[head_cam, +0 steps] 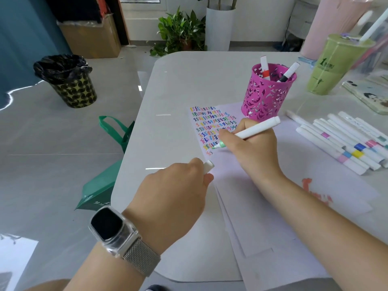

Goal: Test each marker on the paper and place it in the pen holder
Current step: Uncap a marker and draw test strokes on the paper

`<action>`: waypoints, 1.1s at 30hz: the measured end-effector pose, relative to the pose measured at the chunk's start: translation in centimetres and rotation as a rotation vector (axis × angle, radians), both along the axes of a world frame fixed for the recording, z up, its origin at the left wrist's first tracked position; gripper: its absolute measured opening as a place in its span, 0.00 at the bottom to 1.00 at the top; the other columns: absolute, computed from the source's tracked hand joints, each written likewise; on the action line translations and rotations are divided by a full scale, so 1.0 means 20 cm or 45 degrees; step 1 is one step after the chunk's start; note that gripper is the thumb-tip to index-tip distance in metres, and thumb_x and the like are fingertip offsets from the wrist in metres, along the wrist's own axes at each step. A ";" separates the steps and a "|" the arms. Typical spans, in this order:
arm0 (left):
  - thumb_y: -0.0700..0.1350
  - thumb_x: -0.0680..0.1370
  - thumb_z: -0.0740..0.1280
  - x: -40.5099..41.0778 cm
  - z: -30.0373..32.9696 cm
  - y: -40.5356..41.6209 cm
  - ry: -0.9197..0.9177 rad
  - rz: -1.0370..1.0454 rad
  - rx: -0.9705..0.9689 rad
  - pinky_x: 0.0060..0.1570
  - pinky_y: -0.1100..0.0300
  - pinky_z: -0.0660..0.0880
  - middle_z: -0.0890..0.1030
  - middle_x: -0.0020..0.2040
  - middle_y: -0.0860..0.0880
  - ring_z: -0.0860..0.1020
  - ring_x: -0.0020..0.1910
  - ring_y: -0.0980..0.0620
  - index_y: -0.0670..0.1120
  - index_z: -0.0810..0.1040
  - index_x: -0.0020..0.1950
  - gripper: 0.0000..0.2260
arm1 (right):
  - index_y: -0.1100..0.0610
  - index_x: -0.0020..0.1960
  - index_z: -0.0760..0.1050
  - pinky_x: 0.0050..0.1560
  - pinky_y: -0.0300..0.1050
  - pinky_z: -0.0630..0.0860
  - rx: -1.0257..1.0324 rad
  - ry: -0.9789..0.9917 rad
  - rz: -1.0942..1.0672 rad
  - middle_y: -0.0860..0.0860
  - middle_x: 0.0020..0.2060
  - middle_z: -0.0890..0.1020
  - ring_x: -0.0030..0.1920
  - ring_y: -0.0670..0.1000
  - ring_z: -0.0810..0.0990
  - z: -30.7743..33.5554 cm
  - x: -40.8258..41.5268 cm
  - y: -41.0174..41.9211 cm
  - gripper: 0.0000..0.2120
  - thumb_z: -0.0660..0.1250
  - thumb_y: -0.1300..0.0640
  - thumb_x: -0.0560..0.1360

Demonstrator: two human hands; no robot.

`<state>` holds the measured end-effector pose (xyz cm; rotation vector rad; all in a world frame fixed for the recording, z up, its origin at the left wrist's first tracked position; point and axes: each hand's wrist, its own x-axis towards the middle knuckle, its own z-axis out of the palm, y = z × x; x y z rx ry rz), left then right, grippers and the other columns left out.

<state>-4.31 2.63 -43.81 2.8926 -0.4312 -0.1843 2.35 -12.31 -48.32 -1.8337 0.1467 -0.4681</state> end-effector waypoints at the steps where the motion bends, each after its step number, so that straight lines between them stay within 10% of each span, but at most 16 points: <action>1: 0.56 0.81 0.48 0.00 0.00 0.01 0.014 -0.003 0.043 0.38 0.56 0.67 0.65 0.34 0.52 0.68 0.36 0.47 0.51 0.57 0.38 0.14 | 0.55 0.27 0.65 0.25 0.32 0.63 -0.016 -0.003 0.008 0.45 0.20 0.69 0.22 0.42 0.68 0.00 0.00 0.00 0.19 0.73 0.61 0.69; 33: 0.56 0.80 0.49 -0.01 0.02 0.00 0.023 0.023 0.113 0.37 0.56 0.67 0.68 0.34 0.52 0.67 0.32 0.51 0.50 0.57 0.35 0.17 | 0.55 0.27 0.63 0.24 0.36 0.61 -0.009 0.039 0.033 0.43 0.17 0.65 0.22 0.44 0.63 0.01 0.01 -0.02 0.19 0.70 0.63 0.68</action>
